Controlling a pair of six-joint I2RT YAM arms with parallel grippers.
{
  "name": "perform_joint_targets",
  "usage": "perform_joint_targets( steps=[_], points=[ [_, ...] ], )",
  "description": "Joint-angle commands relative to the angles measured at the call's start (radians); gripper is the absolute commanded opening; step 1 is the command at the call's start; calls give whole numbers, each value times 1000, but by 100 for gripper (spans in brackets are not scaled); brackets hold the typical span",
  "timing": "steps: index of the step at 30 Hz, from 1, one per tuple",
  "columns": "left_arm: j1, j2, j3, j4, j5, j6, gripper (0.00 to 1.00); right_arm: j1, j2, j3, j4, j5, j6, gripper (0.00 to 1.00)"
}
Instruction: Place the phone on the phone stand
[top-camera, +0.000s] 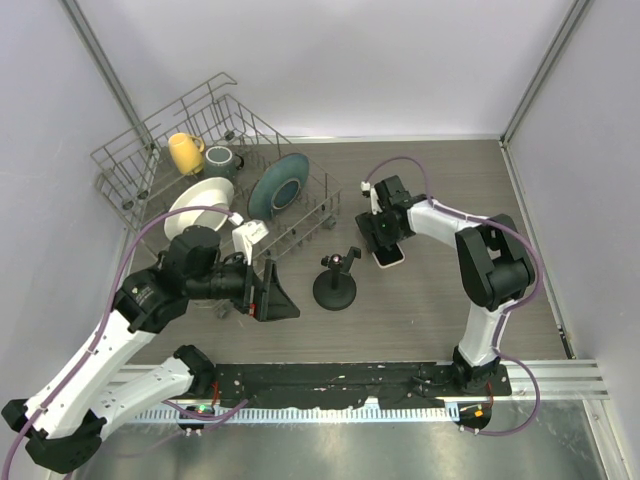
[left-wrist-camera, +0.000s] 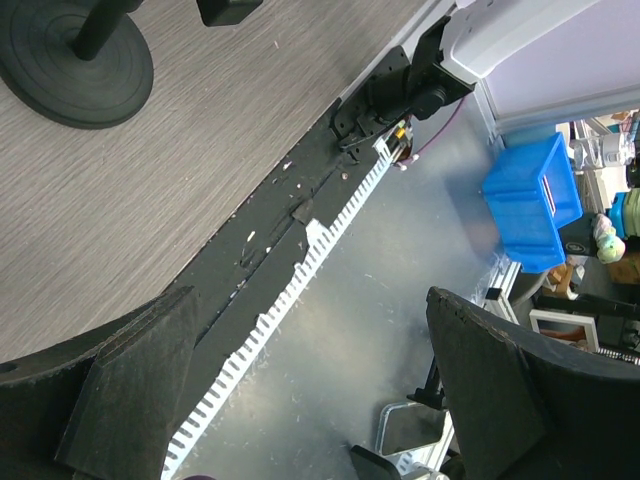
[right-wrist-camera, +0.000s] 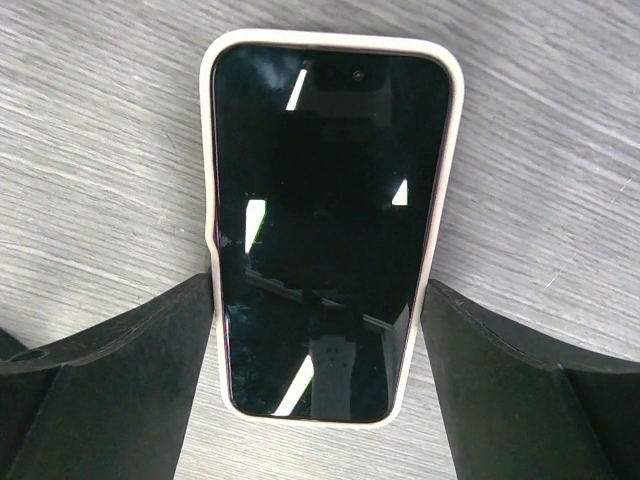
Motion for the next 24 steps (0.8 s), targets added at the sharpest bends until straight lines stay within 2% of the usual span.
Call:
perform_joint_targets(
  steps=[1,4,9,12,13,15,17,18,20,21,24],
  points=[
    [0,-15,25,15,4,-5,100,48,19,8,-17,181,33,88],
    [1,-21,22,11,0,-11,100,88,62,29,-74,253,35,88],
    [1,-35,16,9,-7,-15,100,105,92,18,-88,242,44,76],
    [0,-35,16,12,-5,-19,100,105,86,3,-85,224,44,59],
    [0,-35,17,12,-8,-19,100,105,76,-9,-78,224,65,48],
    [0,-37,17,11,-5,-19,100,105,63,-23,-74,230,70,36],
    [0,-38,19,11,-7,-22,100,104,48,-40,-63,227,75,29],
    [0,-40,20,11,-7,-20,100,102,45,-46,-59,222,78,21],
    [0,-41,17,9,-5,-22,100,97,42,-54,-55,203,85,14],
    [0,-44,16,11,-5,-23,100,96,42,-55,-51,196,99,1],
    [0,-49,11,14,-7,-26,100,87,27,-69,-28,166,131,1]
  ],
)
